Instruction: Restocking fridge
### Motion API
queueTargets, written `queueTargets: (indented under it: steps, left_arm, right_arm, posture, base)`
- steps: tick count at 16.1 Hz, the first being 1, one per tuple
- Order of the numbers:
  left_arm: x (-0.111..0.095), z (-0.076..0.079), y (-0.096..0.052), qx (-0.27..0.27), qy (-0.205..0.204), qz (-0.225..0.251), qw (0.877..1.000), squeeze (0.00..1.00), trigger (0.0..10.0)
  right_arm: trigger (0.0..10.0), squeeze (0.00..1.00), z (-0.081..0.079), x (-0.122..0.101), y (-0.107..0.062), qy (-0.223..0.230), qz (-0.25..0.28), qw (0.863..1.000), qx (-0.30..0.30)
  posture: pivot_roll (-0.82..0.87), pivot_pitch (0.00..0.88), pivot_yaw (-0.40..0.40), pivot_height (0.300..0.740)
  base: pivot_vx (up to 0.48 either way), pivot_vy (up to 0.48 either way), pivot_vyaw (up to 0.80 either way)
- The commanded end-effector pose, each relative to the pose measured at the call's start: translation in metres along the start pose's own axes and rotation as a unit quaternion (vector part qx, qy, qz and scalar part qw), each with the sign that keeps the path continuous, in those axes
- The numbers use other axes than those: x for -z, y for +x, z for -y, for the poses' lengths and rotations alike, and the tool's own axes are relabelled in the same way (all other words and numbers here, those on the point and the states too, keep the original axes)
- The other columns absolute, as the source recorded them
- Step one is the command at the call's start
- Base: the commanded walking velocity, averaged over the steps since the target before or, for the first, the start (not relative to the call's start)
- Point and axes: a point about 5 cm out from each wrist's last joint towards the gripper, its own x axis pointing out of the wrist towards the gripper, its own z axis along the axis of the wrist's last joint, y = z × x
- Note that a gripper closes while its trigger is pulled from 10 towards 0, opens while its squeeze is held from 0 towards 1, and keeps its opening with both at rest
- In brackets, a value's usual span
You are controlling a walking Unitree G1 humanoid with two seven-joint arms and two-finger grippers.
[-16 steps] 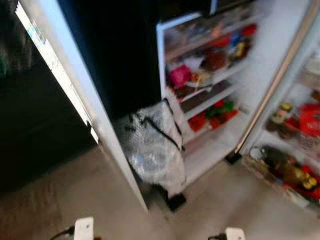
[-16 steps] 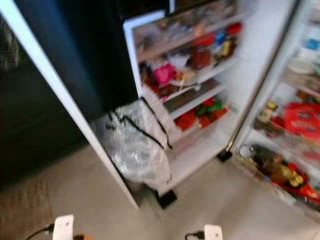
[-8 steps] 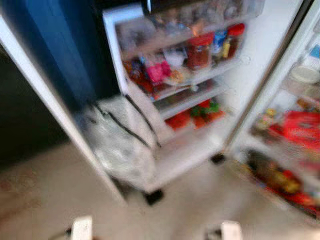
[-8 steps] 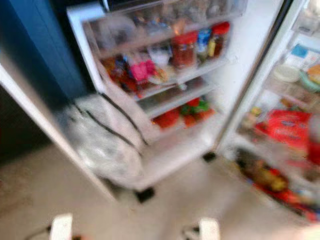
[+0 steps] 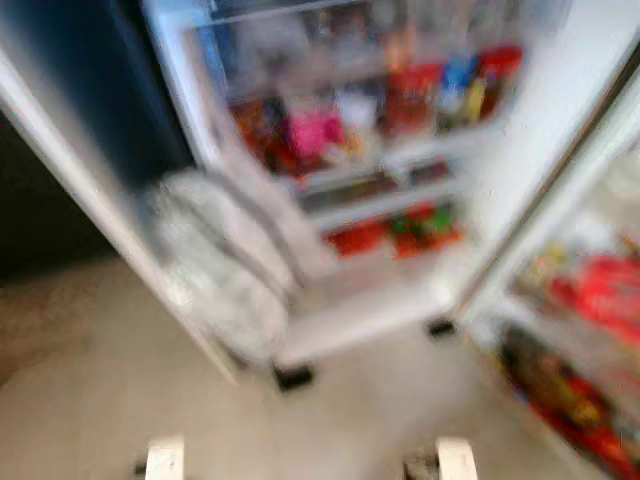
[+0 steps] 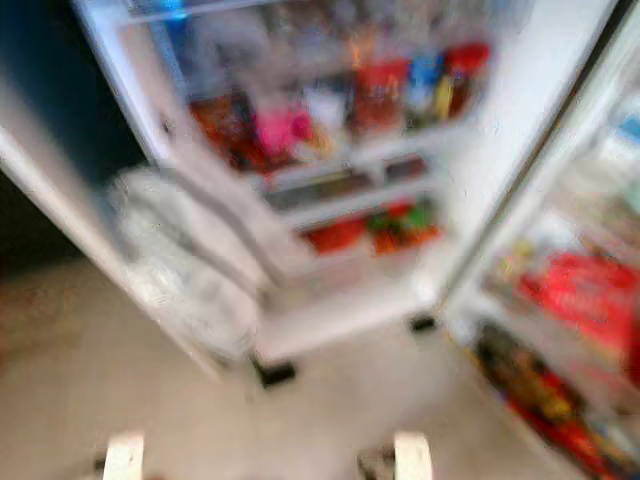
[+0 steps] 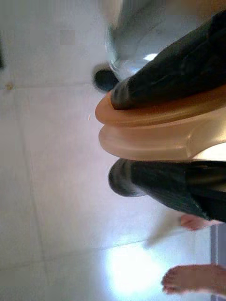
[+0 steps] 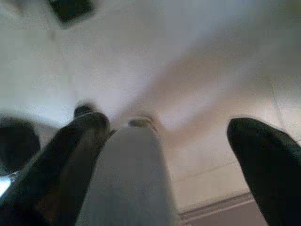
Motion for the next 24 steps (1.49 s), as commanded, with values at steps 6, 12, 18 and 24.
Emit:
queueTargets:
  steps: [6, 12, 18, 24]
  left_arm:
    - [0.001, 0.002, 0.000, 0.006, -0.003, -0.003, 1.000, 0.00, 10.0]
    - [-0.027, 0.008, 0.003, 0.023, 0.017, 0.057, 0.998, 0.00, 10.0]
    - [-0.123, 0.025, -0.013, 0.072, 0.125, 0.309, 0.940, 0.00, 10.0]
    - [-0.149, 0.037, -0.039, 0.190, -0.215, 0.339, 0.896, 0.00, 10.0]
  right_arm:
    - [10.0, 0.00, 0.003, 0.022, -0.005, 0.005, -0.038, 0.999, 0.001]
    - [10.0, 0.00, 0.003, 0.023, -0.005, 0.004, -0.038, 0.999, 0.000]
    - [10.0, 0.00, 0.002, 0.025, -0.006, -0.002, -0.044, 0.999, -0.004]
    - [10.0, 0.00, 0.001, 0.025, -0.006, -0.007, -0.047, 0.999, -0.008]
  posture:
    - [-0.04, 0.157, 0.019, 0.740]
    - [-0.04, 0.161, 0.018, 0.740]
    - [-0.04, 0.166, 0.019, 0.740]
    - [-0.03, 0.170, 0.017, 0.740]
  base:
    - [0.000, -0.371, 0.00]
    - [0.000, -0.184, 0.00]
    - [0.000, 0.000, 0.00]
    - [0.000, 0.000, 0.00]
